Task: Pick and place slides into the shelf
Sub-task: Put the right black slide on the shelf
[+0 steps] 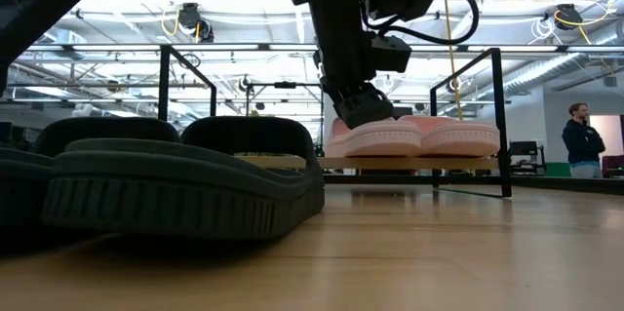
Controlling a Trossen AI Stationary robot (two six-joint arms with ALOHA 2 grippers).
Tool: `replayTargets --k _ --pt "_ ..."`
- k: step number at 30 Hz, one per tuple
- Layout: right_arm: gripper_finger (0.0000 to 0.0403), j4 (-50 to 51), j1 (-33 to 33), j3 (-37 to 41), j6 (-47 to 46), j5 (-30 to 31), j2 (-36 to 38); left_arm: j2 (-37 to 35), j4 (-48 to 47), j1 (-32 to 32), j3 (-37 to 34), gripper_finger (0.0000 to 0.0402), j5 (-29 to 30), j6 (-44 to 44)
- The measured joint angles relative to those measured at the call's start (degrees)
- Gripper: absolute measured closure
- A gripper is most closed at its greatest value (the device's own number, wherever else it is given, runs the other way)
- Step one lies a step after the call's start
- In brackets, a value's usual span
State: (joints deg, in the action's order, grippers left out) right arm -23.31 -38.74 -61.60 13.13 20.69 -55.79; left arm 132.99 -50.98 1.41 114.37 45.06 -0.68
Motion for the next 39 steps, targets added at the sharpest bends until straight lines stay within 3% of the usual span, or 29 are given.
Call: replayTargets --k 11,19,25,30,39 --pt "0.0292 0.0 0.0 0.0 0.0 0.0 0.0 -0.6 -0.3 1.8 0.0 0.0209 0.1 0.2" --pt "0.0292 0.0 0.0 0.0 0.0 0.0 0.0 -4.9 -2.6 3.4 0.0 0.0197 -0.1 -2.5" --pt "0.0292 0.1 0.0 0.0 0.0 0.0 0.0 -10.9 -9.1 7.8 0.1 0.0199 -9.7 -7.6" --pt "0.0292 0.5 0.0 0.0 0.0 0.0 0.0 -15.3 -18.3 13.7 0.1 0.0199 -18.4 -15.0" --pt "0.0292 1.0 0.0 0.0 0.0 0.0 0.0 -17.6 -32.7 27.4 0.1 0.0199 -19.1 -36.5"
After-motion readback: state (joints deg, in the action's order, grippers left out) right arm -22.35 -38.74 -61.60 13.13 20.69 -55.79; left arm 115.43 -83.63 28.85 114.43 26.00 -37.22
